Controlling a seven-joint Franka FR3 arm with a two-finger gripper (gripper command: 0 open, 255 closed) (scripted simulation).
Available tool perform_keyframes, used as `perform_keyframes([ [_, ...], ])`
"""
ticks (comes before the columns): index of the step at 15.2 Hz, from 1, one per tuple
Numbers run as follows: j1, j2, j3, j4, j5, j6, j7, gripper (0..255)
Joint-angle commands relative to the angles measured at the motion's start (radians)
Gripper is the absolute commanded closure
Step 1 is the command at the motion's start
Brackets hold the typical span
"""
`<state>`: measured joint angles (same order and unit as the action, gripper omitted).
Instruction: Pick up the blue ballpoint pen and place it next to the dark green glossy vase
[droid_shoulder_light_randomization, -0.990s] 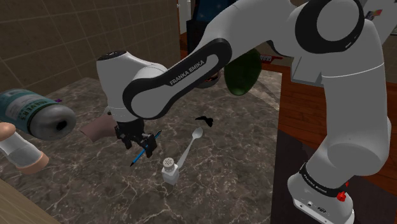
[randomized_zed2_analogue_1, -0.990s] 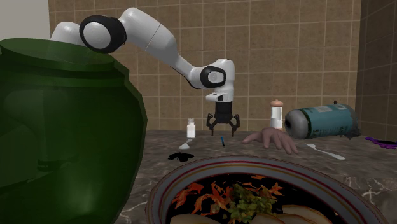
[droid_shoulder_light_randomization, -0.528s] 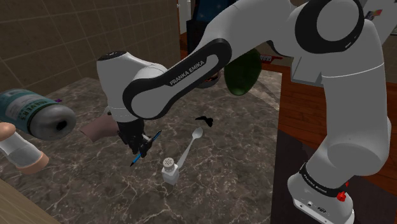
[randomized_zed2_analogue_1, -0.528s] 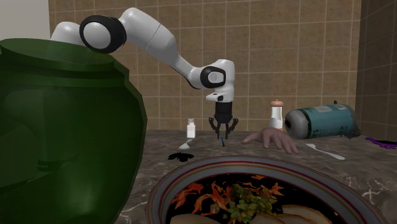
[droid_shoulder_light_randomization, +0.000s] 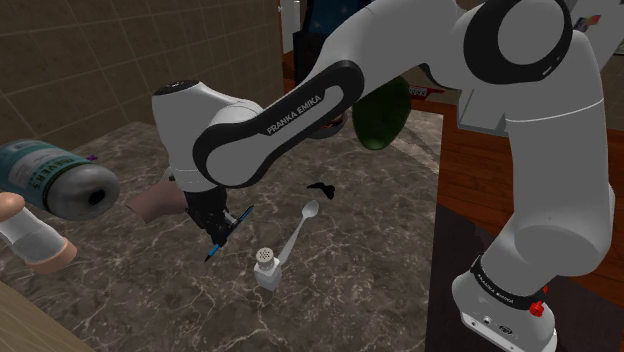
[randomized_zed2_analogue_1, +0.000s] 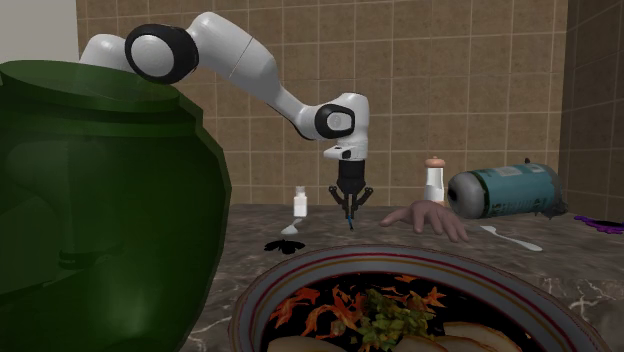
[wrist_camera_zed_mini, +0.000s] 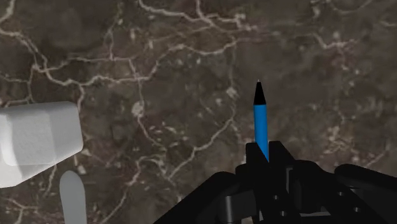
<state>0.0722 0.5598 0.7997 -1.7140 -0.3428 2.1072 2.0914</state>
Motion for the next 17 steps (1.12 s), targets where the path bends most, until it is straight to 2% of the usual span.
perform_keyframes([
  [1, -0.002, -0.006, 0.004, 0.005, 0.005, -0.01, -0.002, 255],
  [17, -0.023, -0.086, 0.052, 0.118, 0.072, -0.184, -0.033, 255],
])
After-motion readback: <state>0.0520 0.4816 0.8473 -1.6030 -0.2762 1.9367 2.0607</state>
